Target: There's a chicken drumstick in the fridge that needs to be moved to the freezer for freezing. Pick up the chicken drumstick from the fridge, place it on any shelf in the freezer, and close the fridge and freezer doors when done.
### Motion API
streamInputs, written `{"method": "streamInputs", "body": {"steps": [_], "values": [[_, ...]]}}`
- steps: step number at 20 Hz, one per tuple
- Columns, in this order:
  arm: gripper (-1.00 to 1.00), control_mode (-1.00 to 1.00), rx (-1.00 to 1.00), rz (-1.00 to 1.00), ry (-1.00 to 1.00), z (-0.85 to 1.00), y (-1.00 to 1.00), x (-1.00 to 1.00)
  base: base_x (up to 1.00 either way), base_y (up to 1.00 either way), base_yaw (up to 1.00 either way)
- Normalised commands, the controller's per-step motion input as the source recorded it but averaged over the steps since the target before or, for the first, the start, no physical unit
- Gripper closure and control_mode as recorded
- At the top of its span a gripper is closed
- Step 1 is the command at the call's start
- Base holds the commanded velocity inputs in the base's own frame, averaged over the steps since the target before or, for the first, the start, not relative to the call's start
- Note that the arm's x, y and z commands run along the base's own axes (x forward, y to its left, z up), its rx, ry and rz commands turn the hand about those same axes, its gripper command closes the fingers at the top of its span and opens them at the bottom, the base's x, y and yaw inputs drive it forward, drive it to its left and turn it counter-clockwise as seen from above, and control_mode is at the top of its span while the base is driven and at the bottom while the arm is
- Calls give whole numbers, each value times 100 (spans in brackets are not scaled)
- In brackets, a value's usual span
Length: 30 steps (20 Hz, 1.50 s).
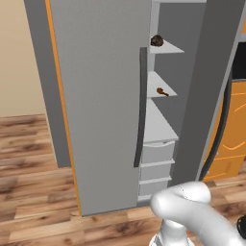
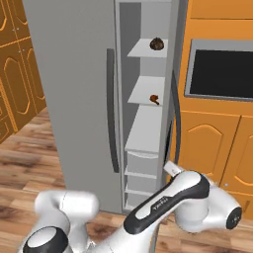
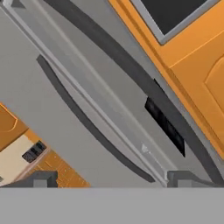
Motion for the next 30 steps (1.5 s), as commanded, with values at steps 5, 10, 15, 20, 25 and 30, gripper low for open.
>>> {"method": "streamInputs", "body": {"steps": [5, 10, 15, 20, 25, 30], "values": [[-100, -100, 0, 20, -17, -45, -32, 53, 0, 0, 0], [-100, -100, 0, 9, -27, -55, 0, 41, 0, 0, 0], [-100, -100, 0, 5, -23, -39, 0, 52, 0, 0, 0], [-100, -100, 0, 2, -15, -21, -29, 44, 0, 0, 0], [-100, -100, 0, 0, 0, -14, -21, 51, 0, 0, 0], [-100, -100, 0, 0, 0, -27, -24, 53, 0, 0, 0]]}}
